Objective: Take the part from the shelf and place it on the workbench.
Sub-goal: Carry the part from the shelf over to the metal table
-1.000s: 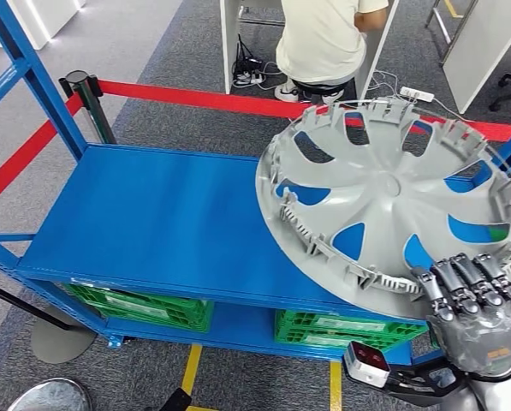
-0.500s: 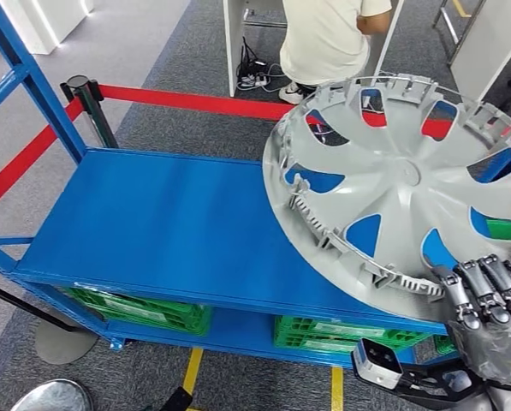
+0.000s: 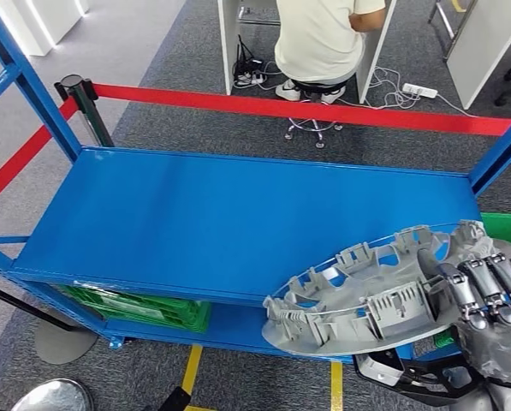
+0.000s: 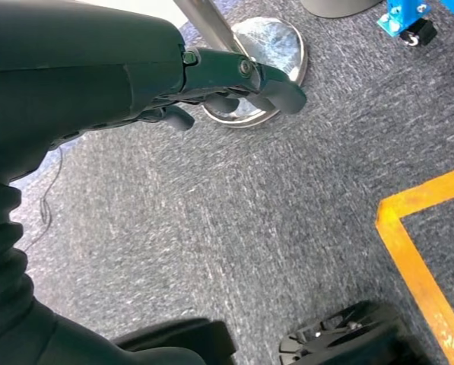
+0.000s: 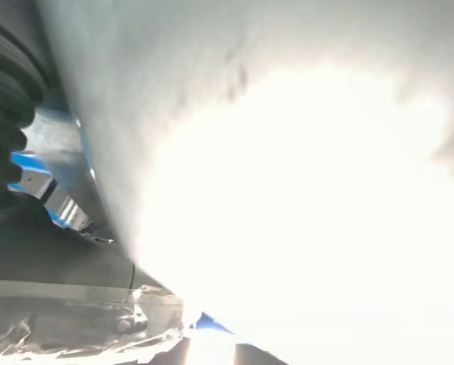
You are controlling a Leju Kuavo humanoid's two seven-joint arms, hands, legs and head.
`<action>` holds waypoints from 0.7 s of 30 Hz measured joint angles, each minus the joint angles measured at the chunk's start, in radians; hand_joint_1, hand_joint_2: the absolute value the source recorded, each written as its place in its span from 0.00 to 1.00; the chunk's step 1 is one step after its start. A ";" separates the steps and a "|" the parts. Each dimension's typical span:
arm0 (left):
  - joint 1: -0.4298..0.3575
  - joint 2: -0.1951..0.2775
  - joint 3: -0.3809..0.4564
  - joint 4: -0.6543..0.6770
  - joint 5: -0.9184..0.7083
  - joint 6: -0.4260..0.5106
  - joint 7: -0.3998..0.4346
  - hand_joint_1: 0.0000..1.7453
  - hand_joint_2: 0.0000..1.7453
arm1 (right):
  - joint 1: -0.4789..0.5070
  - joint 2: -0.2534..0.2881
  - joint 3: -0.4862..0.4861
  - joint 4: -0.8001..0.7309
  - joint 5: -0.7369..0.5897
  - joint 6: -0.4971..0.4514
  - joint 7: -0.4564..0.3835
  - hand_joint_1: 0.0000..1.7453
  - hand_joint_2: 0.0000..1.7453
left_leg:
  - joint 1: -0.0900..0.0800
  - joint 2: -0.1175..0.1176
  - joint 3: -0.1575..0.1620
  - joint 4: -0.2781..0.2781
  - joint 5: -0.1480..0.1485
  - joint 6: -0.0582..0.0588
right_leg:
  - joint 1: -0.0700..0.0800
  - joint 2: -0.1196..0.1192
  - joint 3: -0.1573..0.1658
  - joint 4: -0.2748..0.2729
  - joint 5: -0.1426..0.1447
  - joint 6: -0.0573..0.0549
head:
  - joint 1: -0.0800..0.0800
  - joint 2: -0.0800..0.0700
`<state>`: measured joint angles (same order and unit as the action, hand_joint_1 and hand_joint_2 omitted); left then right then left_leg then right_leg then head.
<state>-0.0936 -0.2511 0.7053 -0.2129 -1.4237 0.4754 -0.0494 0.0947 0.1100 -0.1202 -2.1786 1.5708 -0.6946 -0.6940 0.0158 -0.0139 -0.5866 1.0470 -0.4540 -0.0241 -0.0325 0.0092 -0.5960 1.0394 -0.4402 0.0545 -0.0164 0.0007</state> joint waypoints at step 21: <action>0.001 -0.002 0.001 0.000 0.020 0.009 -0.002 0.00 1.00 | -0.004 0.025 0.001 0.032 0.001 -0.001 0.001 1.00 1.00 | -0.034 0.001 -0.103 0.010 0.049 0.026 | 0.038 -0.009 0.078 -0.032 -0.048 -0.046 | 0.005 0.000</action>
<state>-0.0921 -0.2532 0.7063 -0.2129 -1.4040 0.4845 -0.0509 0.0904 0.1348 -0.1188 -2.1468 1.5719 -0.6952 -0.6930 -0.0178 -0.0133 -0.6891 1.0569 -0.4048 0.0017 0.0056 0.0002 -0.5177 1.0074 -0.4883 0.0081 -0.0117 0.0008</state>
